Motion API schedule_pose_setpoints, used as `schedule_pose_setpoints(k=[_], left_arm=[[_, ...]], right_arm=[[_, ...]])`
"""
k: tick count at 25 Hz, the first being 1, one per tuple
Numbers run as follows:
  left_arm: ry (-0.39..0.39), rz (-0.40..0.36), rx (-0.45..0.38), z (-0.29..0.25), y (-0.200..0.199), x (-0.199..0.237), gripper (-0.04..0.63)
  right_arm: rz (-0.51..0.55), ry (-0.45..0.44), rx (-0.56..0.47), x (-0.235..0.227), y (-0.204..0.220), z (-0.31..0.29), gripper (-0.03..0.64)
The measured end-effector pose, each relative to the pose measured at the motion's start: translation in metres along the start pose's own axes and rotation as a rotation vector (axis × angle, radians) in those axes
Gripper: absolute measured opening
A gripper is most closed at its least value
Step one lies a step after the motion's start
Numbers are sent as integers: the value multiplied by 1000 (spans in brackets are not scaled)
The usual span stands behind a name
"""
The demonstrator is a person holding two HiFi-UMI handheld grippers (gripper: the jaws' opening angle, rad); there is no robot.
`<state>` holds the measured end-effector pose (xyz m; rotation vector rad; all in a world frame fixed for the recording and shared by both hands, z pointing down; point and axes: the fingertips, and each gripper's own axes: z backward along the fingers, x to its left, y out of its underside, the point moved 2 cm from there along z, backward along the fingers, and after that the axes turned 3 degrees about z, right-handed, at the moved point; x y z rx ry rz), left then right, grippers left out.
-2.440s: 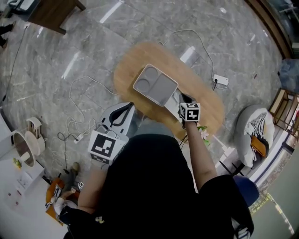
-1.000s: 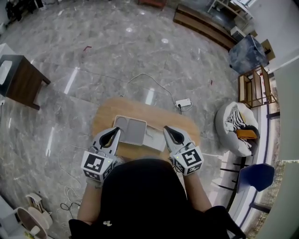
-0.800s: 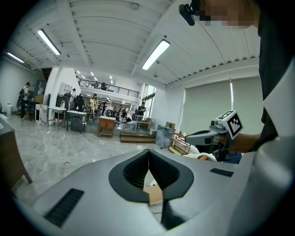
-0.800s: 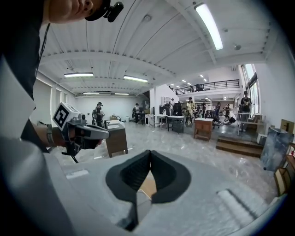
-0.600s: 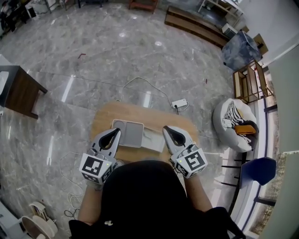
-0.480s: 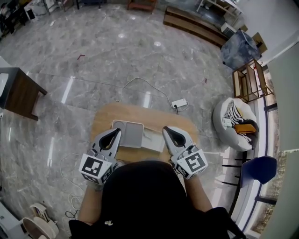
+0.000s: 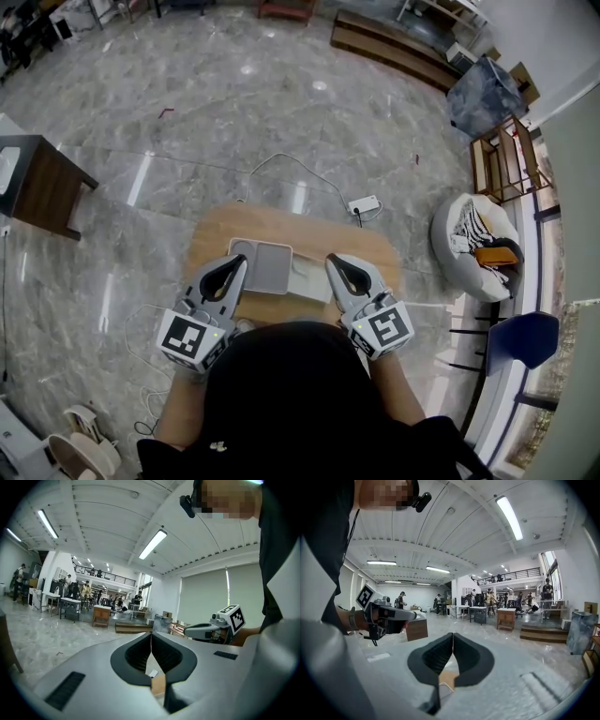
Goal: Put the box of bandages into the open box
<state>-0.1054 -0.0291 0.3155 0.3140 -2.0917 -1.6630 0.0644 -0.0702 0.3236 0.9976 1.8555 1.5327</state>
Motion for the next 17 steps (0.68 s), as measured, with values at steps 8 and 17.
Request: schedule_pose_setpoints(k=[8, 17], left_arm=[[-9, 2, 0, 3, -2, -3, 11], [-11, -11, -3, 3, -2, -7, 11]], right_arm=[[-12, -14, -2, 3, 3, 1, -2], [-63, -23, 1, 3, 13, 2, -2]])
